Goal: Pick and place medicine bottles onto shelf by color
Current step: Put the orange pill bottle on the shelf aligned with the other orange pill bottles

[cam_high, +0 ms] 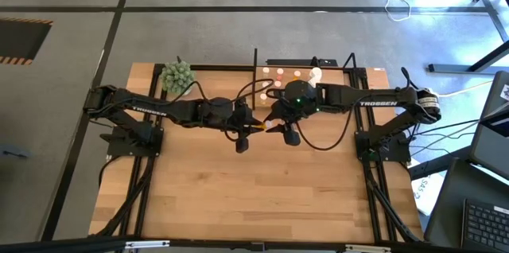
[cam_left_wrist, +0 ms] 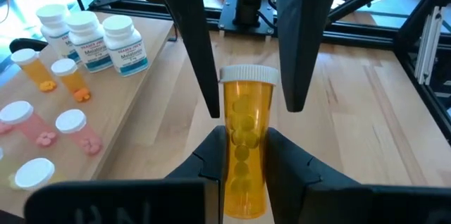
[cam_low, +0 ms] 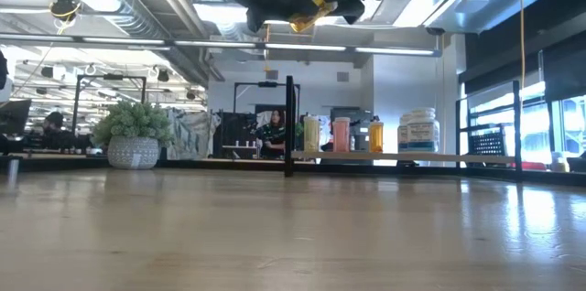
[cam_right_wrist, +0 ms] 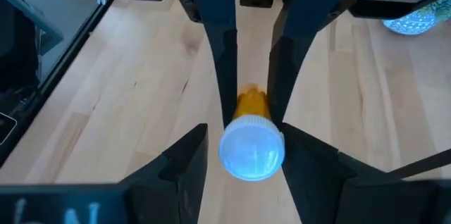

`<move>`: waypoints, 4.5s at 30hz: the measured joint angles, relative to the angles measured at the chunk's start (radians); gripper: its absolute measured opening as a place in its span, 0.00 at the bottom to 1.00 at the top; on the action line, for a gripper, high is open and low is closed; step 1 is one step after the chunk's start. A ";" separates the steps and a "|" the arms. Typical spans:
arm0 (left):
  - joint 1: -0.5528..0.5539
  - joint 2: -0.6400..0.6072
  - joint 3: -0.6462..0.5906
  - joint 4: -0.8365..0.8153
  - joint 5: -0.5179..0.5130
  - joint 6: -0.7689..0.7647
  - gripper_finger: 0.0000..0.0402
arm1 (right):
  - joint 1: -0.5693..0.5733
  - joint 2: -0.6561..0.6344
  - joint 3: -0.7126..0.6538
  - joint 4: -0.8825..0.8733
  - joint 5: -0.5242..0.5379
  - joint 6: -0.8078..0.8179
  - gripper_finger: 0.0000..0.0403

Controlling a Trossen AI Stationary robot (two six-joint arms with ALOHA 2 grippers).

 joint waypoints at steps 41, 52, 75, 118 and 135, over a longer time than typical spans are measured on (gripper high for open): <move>0.002 -0.005 0.000 0.006 -0.001 -0.003 0.39 | 0.000 -0.002 0.001 -0.043 -0.001 0.099 0.28; 0.036 -0.068 -0.001 -0.071 -0.004 0.026 0.39 | -0.005 -0.056 0.003 -0.181 0.127 0.166 0.28; 0.085 -0.156 0.001 -0.143 -0.023 0.033 0.39 | -0.312 0.010 0.003 -0.531 0.220 0.542 0.29; 0.084 -0.154 0.000 -0.143 -0.068 0.034 0.39 | -0.357 0.206 0.003 -0.442 0.298 0.409 0.37; 0.084 -0.154 0.000 -0.176 -0.125 0.035 0.39 | -0.357 0.207 0.003 -0.424 0.298 0.413 0.50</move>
